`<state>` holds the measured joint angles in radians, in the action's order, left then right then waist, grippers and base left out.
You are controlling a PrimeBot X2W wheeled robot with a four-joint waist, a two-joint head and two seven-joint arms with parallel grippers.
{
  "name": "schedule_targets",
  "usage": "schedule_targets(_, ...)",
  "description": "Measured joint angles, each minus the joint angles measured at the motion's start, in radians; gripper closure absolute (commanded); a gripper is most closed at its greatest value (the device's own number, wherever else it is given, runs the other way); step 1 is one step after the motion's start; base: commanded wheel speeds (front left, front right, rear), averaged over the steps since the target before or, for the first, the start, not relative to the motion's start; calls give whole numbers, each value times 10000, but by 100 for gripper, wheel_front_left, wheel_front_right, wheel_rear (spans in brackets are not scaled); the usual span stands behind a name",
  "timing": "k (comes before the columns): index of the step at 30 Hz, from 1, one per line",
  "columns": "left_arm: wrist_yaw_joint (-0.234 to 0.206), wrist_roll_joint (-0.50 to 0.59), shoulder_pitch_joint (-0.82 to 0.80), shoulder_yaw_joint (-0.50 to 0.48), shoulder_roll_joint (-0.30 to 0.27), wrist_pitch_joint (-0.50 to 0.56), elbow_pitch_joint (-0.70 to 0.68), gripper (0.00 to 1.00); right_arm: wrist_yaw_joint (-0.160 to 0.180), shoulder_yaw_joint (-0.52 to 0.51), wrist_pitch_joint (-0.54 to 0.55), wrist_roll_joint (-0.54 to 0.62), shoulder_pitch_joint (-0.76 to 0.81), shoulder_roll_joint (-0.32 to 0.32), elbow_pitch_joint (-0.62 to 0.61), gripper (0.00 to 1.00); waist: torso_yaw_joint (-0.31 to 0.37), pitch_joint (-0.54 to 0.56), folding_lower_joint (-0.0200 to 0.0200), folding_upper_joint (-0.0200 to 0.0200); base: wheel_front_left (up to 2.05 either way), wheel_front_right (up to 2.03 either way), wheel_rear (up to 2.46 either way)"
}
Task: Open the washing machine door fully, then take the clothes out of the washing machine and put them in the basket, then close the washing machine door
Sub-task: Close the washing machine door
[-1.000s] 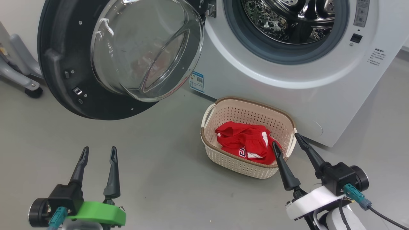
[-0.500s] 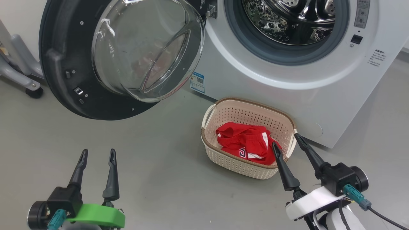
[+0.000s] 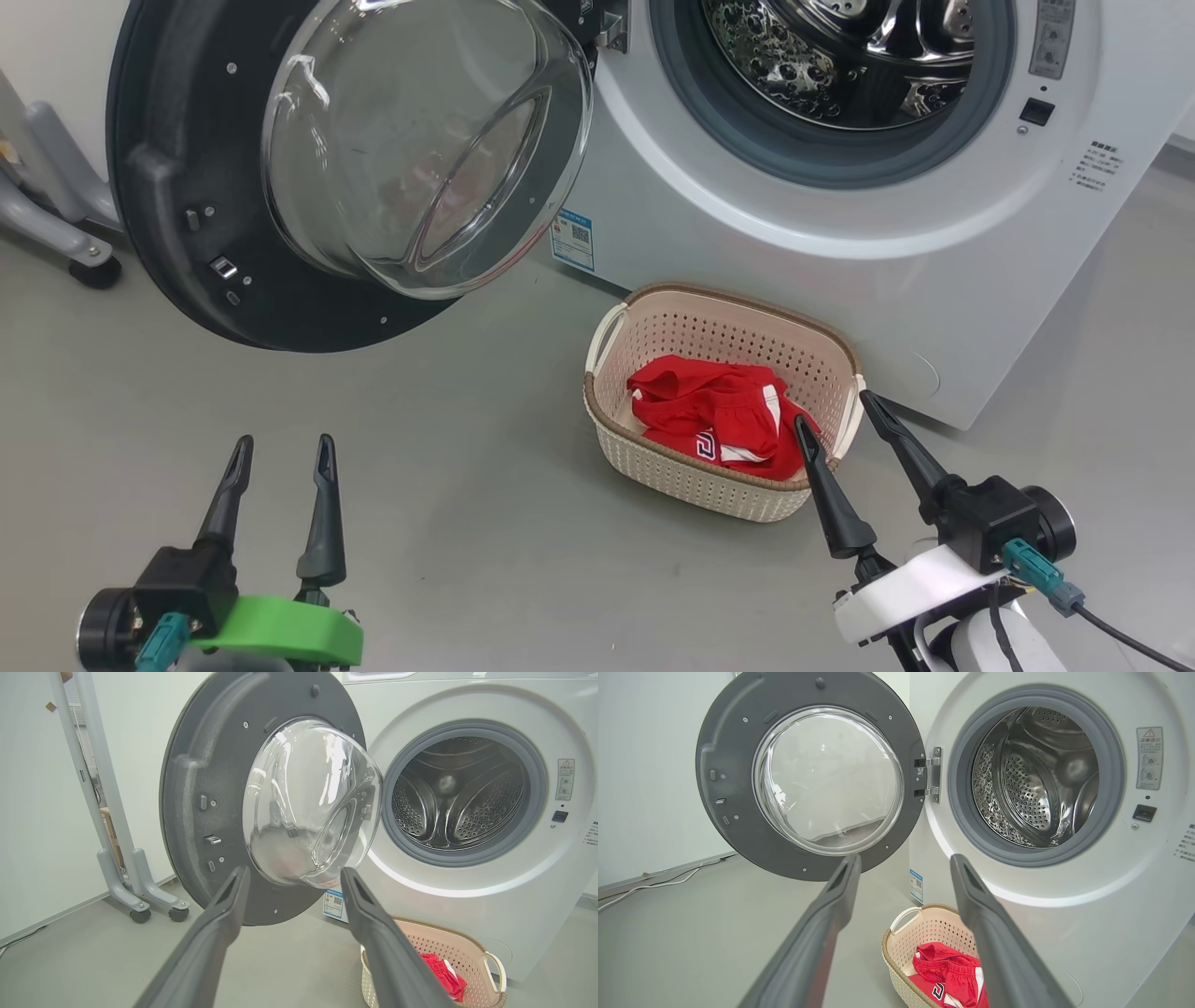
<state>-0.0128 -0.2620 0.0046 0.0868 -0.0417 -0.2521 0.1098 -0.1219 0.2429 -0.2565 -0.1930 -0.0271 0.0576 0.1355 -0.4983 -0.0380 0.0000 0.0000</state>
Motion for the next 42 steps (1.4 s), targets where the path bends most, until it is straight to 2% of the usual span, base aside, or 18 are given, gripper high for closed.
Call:
schedule_targets(9,-2,0,11,-19,0,0,-44,1,0,-4,0,0,0,-6,0,0,22,-27,0,0,0,0,0)
schedule_targets(10,-2,0,12,-21,0,0,-48,51,0,-4,0,0,0,-6,0,0,24,-33,0,0,0,0,0)
schedule_targets(11,-2,0,14,-23,0,0,-52,78,0,-4,0,0,0,-6,0,0,27,-41,0,0,0,0,0)
schedule_targets(12,-2,0,21,-40,0,0,-71,100,0,0,0,0,0,-8,-4,0,30,-56,0,0,0,0,0)
schedule_targets(23,-8,0,47,-474,-8,0,-821,100,0,75,0,109,-3,90,-117,0,152,-696,0,0,0,0,0)
schedule_targets(27,-8,2,-129,-844,-207,-2,-1285,100,-2,125,0,199,-11,261,-148,0,225,-1064,0,0,0,0,0)
schedule_targets(30,-8,73,-470,-1227,-621,-2,-1628,100,-2,159,6,249,-59,422,-215,0,292,-1376,0,0,0,0,0)
schedule_targets(35,-10,48,-1287,-2401,-1513,-48,-2146,100,-2,192,69,387,-245,669,-339,0,433,-1923,0,0,0,0,0)
schedule_targets(42,-8,-472,-2493,-3802,-2679,-27,-2011,100,-2,226,148,546,-569,945,-485,0,745,-2617,0,0,0,0,0)
